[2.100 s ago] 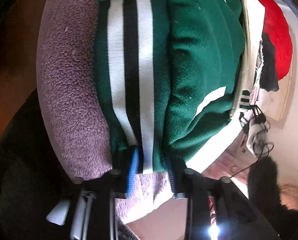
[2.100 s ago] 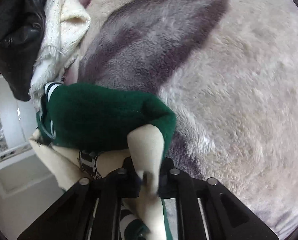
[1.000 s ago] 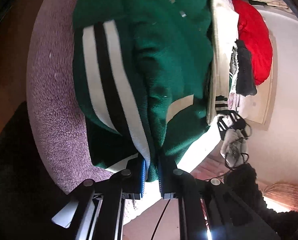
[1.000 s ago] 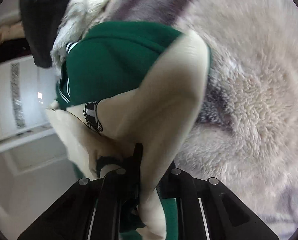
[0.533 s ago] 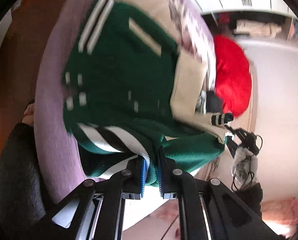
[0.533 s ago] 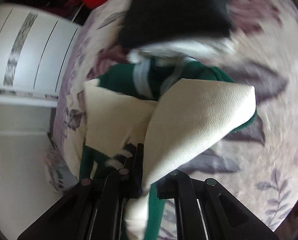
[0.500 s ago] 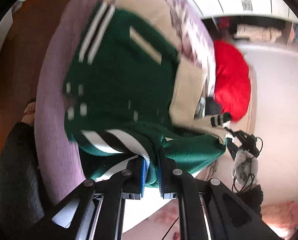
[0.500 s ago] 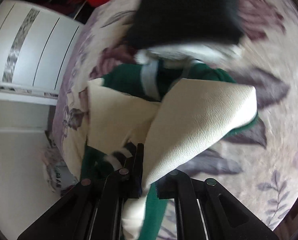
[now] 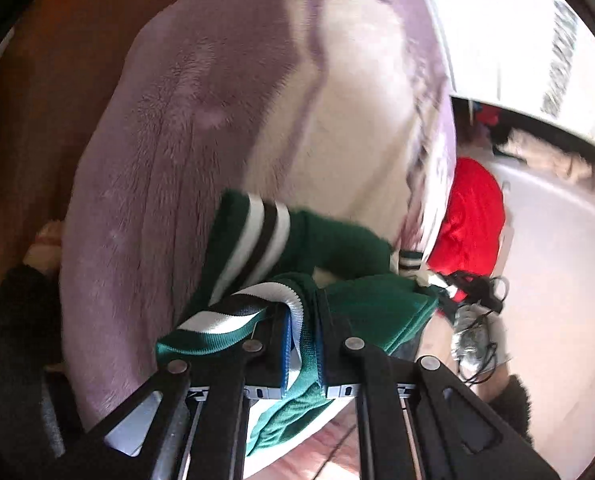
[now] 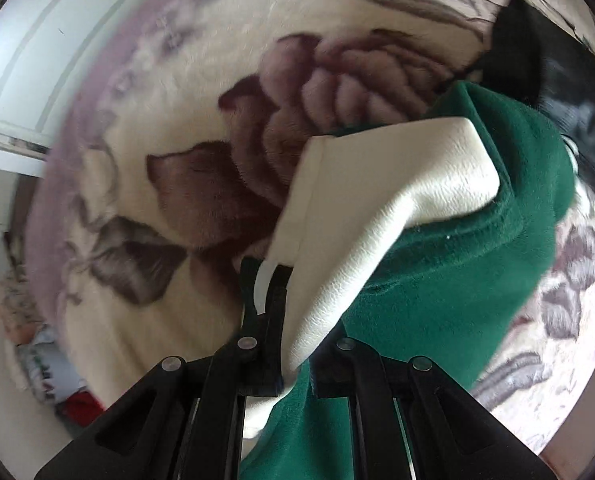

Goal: Fold large clothes

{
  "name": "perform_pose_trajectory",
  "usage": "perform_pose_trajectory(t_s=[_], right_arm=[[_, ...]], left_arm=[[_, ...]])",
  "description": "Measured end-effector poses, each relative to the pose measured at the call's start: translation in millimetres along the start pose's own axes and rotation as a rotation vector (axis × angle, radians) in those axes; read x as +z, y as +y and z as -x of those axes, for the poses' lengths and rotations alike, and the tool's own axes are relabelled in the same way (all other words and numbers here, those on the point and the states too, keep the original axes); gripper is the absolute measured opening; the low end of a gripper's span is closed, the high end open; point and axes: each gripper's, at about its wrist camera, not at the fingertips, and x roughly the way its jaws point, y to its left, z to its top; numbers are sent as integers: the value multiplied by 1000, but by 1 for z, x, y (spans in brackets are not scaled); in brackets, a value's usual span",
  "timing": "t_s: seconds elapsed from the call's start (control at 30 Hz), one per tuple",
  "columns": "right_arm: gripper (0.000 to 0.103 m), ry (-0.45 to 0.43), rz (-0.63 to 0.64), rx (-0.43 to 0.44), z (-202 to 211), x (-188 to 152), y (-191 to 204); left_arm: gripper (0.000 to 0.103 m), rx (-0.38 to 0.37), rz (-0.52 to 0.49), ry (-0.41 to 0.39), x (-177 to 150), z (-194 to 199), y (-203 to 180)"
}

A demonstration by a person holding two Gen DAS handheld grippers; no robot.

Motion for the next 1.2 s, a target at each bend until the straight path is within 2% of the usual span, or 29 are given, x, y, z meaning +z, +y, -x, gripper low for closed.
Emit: perform_pose_trajectory(t_s=[0.1,0.13,0.17,0.2,0.23,0.27,0.3,0.37,0.47,0.63,0.7,0.73,0.77,0.8,0.87,0.93,1.03,1.13,1.17,1.2], right_arm=[[17,58,-19,-13,-34,14,16],[35,70,-40,31,-38,16,16],[59,72,-55,79,-39,16,14],[67,74,-64,169,-35,14,11],[72,79,-62,222,-31,10,9],[72,85,-57,248,-26,4,5],[72,99,-49,290,-17,-8,-2],[72,121,-44,357,-4,-33,-16],[72,141,-41,425,17,-90,-48],[72,189,-59,428,12,-214,-116],[72,215,-101,444,1,-258,-140],[72,239,-141,467,-8,-288,-154],[72,254,-175,489,-14,-306,-163],[72,270,-212,511,-21,-325,-173],[72,297,-295,564,-33,-362,-189],[72,318,-362,598,-43,-394,-200],[72,371,-375,635,-59,-435,-198],[72,400,-371,645,-75,-461,-189],[71,399,-379,649,-80,-466,-186],[66,394,-393,658,-85,-470,-182]], left_arm=[[11,-10,82,106,25,-11,7],[12,-13,82,138,27,-10,8],[17,-10,62,176,27,-7,6],[32,-7,42,192,26,-2,4],[44,-12,14,203,23,4,0],[76,-14,-18,206,20,13,-4],[86,-4,-41,202,17,18,-8],[86,25,-107,207,8,32,-12],[86,75,-175,223,0,26,-17],[86,44,-134,269,-10,-18,-3],[81,19,-89,240,-9,-23,2],[73,17,-84,204,-7,-19,1],[39,8,-94,171,-6,-12,-2],[19,16,-116,147,-5,-5,-5],[18,27,-156,93,-2,15,-14],[11,51,-178,27,7,38,-17],[11,78,-168,-73,27,74,-10],[15,114,-182,-39,31,83,-6],[28,120,-196,-9,29,79,-5],[60,137,-216,44,19,71,-3]])
